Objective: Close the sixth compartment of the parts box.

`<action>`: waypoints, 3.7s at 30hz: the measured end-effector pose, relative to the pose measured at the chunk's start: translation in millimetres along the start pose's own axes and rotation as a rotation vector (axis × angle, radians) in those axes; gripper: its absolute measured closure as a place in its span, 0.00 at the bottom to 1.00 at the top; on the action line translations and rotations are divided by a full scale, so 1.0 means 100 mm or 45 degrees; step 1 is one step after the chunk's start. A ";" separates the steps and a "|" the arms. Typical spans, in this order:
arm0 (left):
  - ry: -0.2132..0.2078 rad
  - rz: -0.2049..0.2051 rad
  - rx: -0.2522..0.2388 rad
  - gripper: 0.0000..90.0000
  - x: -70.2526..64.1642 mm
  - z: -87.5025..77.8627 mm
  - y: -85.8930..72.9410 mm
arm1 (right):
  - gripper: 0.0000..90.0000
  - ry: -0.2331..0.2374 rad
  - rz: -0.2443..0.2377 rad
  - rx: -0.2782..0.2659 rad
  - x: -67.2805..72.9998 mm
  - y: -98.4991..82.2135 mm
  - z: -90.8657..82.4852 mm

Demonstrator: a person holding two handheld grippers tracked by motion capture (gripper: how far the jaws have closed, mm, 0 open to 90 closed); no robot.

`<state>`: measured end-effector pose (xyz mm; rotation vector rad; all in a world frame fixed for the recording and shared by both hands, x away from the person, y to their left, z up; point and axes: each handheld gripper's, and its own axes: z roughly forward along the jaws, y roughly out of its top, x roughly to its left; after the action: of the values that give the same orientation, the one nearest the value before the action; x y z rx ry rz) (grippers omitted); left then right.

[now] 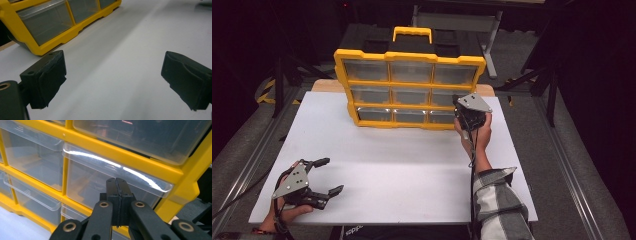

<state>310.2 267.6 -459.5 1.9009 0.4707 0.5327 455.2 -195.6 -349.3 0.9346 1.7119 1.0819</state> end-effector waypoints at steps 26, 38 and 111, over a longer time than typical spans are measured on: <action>0.006 0.000 -0.001 0.08 0.00 0.00 0.00 | 0.97 0.015 -0.007 -0.069 0.03 0.07 -0.09; 0.002 0.006 0.009 0.08 0.00 0.00 0.00 | 0.88 0.030 0.007 -0.085 0.05 0.05 -0.11; -0.012 0.006 0.015 0.08 0.00 0.01 0.00 | 0.11 0.069 -0.011 -0.216 0.19 0.05 -0.27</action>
<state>310.3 267.1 -459.9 1.9153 0.4638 0.5247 424.5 -184.2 -343.4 0.7969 1.6367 1.2359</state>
